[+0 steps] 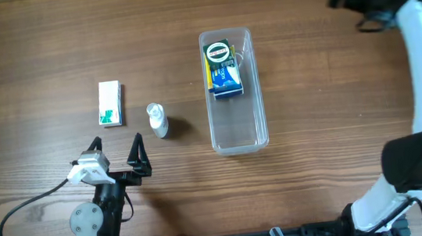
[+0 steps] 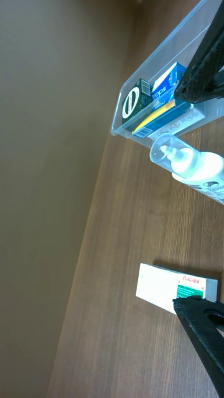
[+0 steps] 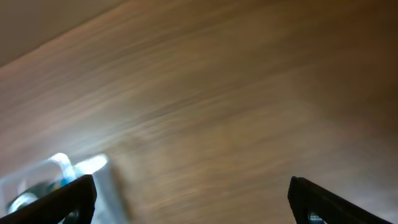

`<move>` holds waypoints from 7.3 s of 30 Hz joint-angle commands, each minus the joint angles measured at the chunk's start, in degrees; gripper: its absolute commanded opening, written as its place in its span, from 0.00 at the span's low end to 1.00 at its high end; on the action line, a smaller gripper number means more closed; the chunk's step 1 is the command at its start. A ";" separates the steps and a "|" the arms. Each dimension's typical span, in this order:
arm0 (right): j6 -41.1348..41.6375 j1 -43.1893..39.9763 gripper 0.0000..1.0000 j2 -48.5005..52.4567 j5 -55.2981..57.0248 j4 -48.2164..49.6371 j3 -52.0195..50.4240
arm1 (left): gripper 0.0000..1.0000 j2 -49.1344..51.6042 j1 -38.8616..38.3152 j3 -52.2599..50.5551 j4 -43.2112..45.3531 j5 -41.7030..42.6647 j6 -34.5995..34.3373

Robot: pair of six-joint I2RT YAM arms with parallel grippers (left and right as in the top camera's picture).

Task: Pack container

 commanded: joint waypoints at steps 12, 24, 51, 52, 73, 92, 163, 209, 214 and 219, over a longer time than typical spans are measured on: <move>1.84 -14.03 1.00 7.80 1.05 0.83 0.13 | 1.00 -0.42 0.31 -0.33 -0.07 0.48 1.33; 1.86 -14.03 1.00 10.34 1.42 1.46 0.13 | 1.00 -0.42 0.33 -0.33 0.04 0.26 1.36; 1.84 -14.03 1.00 10.36 1.42 1.49 0.13 | 1.00 37.64 8.79 50.18 -32.28 -1.92 10.12; 1.84 -14.03 1.00 10.36 1.42 1.51 0.13 | 1.00 38.77 8.85 50.29 -31.58 -2.25 10.10; 1.86 -13.99 1.00 10.36 1.42 5.95 0.13 | 1.00 88.15 12.20 64.72 -30.49 -2.78 7.10; 1.84 -14.03 1.00 10.36 1.42 7.96 0.13 | 1.00 103.41 5.97 64.72 -22.75 -0.11 25.09; 1.84 -14.03 1.00 10.36 1.40 7.96 0.13 | 0.75 109.26 5.92 64.24 -24.26 -5.97 23.58; 1.86 -14.01 1.00 10.36 1.40 7.93 0.13 | 0.45 67.01 -15.61 67.19 -27.06 6.10 1.36; 1.86 -14.03 1.00 10.36 1.42 7.96 0.13 | 0.44 69.92 -27.89 67.19 -24.33 5.84 -10.32; 1.86 -14.03 1.00 10.36 1.42 7.93 0.13 | 0.45 74.82 -38.12 67.19 -22.58 -4.50 -17.73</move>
